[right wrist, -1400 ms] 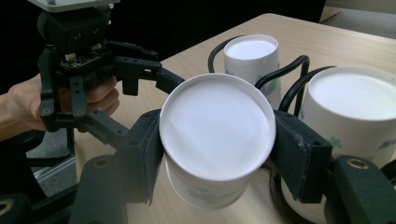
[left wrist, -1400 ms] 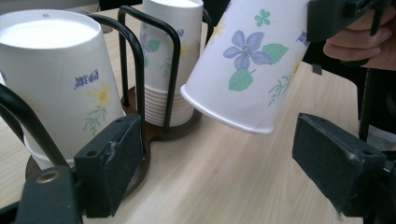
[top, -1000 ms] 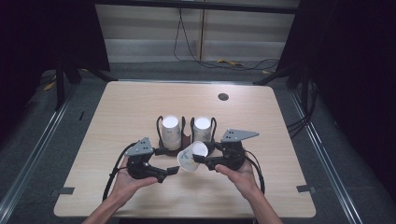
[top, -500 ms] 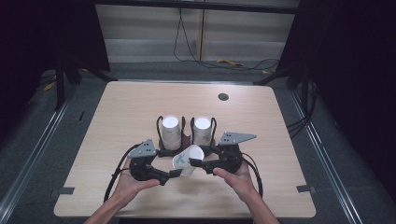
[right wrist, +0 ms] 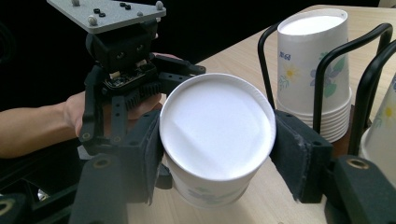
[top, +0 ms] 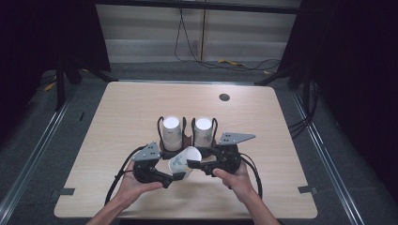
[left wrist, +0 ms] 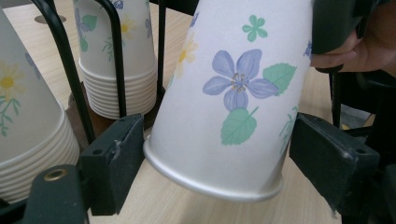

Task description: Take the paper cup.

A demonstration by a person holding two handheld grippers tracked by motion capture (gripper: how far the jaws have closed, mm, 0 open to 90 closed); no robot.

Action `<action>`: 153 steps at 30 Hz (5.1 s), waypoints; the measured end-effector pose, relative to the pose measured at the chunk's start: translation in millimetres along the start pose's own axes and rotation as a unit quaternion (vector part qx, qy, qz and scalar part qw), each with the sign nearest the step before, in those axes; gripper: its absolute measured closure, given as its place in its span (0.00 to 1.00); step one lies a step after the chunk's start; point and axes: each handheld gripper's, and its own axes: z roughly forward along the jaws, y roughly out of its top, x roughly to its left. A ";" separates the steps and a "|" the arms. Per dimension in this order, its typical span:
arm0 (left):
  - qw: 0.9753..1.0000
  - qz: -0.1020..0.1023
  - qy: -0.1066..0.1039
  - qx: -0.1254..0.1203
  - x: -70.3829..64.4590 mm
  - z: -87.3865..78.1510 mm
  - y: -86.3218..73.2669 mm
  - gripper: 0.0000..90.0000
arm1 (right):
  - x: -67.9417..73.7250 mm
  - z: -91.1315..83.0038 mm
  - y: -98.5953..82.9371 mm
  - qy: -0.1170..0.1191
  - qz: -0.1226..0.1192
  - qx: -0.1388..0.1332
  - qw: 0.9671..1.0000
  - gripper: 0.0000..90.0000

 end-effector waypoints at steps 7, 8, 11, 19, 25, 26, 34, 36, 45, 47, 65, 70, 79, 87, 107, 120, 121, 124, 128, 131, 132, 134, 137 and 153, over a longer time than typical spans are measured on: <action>1.000 -0.003 -0.009 -0.003 0.4 5.3 1.1 0.19 | 2.1 1.5 0.7 0.008 0.000 -0.003 1.000 0.43; 1.000 -0.003 -0.009 -0.003 0.4 5.3 1.1 0.19 | 2.1 1.5 0.7 0.008 0.000 -0.003 1.000 0.43; 1.000 0.005 -0.009 -0.016 0.4 2.8 1.9 0.20 | 1.6 0.1 1.5 0.012 0.005 -0.012 1.000 0.43; 1.000 0.007 -0.016 -0.001 1.8 4.2 0.5 0.20 | 2.2 1.7 1.3 0.011 -0.003 -0.003 1.000 0.43; 1.000 0.021 -0.018 0.012 1.9 4.3 -0.8 0.21 | 3.0 4.5 0.5 0.012 -0.008 0.007 1.000 0.43; 1.000 0.021 -0.018 0.011 2.0 4.4 -0.8 0.21 | 3.0 4.5 0.5 0.012 -0.008 0.007 1.000 0.43; 0.999 0.030 -0.020 0.009 1.3 4.0 -1.4 0.24 | 2.6 5.0 0.1 0.017 -0.005 0.009 1.000 0.42; 0.999 0.034 -0.019 0.006 1.3 2.6 -1.1 0.26 | 1.9 4.1 0.3 0.018 -0.003 0.006 1.000 0.42; 0.999 0.043 -0.022 0.009 1.5 1.4 -2.5 0.28 | 1.1 5.1 -0.2 0.025 -0.001 0.010 1.000 0.41; 0.999 0.039 -0.019 0.008 2.6 1.9 -2.5 0.28 | 0.7 5.0 -0.1 0.022 0.000 0.010 1.000 0.41; 0.999 0.031 -0.009 0.029 3.0 -9.5 -2.5 0.28 | -5.1 -7.7 0.9 0.014 -0.007 0.009 1.000 0.20; 0.998 0.036 0.001 0.052 1.5 -17.8 -7.2 0.28 | -1.7 -12.1 -1.0 0.009 -0.020 0.025 0.999 0.25; 0.997 0.036 0.010 0.074 5.5 -18.0 -10.3 0.28 | -2.5 -6.5 -5.2 0.011 -0.034 0.048 0.998 0.25; 0.995 0.037 0.016 0.090 9.0 -16.4 -4.5 0.28 | -3.0 -3.8 -3.0 0.001 -0.048 0.071 0.996 0.25; 0.986 0.074 -0.013 0.147 -3.4 8.0 0.7 0.28 | -2.2 4.4 -5.3 0.011 -0.086 0.160 0.983 0.28; 0.982 0.083 -0.024 0.166 -7.5 13.9 -1.3 0.28 | -2.9 15.6 -4.4 0.017 -0.106 0.225 0.969 0.27; 0.982 0.087 -0.025 0.169 -7.6 14.1 -1.1 0.28 | -3.1 16.6 -4.1 0.016 -0.109 0.231 0.967 0.27; 0.981 0.088 -0.027 0.170 -9.3 15.8 -1.2 0.28 | -3.2 20.5 -4.0 0.020 -0.111 0.248 0.962 0.28; 0.979 0.095 -0.024 0.177 -8.9 17.8 -1.3 0.28 | -2.3 28.1 -2.7 0.028 -0.118 0.267 0.956 0.28; 0.979 0.094 -0.026 0.181 -9.5 17.9 -1.8 0.28 | -1.9 31.8 -0.9 0.021 -0.127 0.274 0.953 0.29; 0.979 0.090 -0.030 0.180 -9.3 17.8 -1.9 0.28 | -1.9 31.8 -0.9 0.021 -0.127 0.274 0.953 0.29; 0.980 0.084 -0.039 0.175 -9.6 16.5 -2.2 0.29 | -2.0 33.7 -0.2 0.031 -0.124 0.276 0.952 0.30; 0.978 0.095 -0.040 0.180 -8.8 16.1 -1.9 0.30 | -2.0 34.6 -0.4 0.039 -0.123 0.278 0.952 0.33; 0.978 0.111 -0.048 0.172 -10.8 16.3 -4.2 0.30 | -3.6 36.8 -2.9 0.064 -0.125 0.280 0.950 0.37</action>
